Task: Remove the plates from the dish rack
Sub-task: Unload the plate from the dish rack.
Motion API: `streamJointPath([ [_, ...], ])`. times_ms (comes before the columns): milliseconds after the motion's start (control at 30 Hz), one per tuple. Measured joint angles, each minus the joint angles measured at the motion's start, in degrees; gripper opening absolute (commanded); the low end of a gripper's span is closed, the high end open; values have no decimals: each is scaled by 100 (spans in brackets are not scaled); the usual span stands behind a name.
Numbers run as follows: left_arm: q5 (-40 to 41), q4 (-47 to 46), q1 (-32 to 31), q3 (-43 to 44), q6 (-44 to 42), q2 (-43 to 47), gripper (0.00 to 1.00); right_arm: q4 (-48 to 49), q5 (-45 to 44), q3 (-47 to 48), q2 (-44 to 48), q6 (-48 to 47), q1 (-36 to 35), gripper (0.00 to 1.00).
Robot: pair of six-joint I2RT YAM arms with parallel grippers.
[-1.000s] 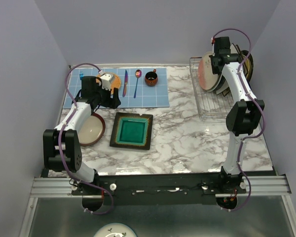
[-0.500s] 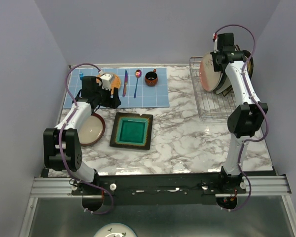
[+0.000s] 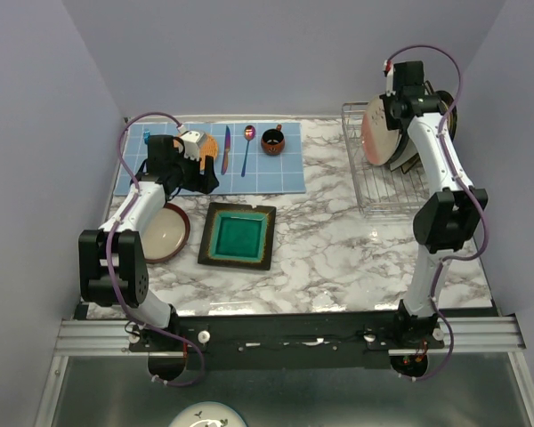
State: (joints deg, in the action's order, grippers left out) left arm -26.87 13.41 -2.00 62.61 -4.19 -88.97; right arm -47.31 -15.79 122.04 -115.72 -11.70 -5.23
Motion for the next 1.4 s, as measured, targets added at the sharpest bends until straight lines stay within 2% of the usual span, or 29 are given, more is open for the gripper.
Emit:
streamJointPath([
  [133, 0, 0, 0, 0, -2, -4, 81, 151, -52, -245, -52, -46, -7, 1],
  [533, -2, 0, 0, 39, -2, -116, 81, 527, -302, -179, -264, -258, 4, 1],
  [600, -2, 0, 0, 39, 0, -127, 81, 588, -299, -129, -326, -295, 0, 5],
  [767, -4, 0, 0, 39, -2, -127, 81, 734, -358, 48, -599, -431, -4, 27],
  [867, -2, 0, 0, 39, -2, -127, 81, 730, -323, 63, -616, -494, 2, 27],
  [1000, -2, 0, 0, 39, -2, -127, 81, 723, -321, 68, -649, -566, -26, 34],
  [1400, -2, 2, 0, 39, -4, -127, 81, 686, -415, 269, -852, -629, -39, 35],
])
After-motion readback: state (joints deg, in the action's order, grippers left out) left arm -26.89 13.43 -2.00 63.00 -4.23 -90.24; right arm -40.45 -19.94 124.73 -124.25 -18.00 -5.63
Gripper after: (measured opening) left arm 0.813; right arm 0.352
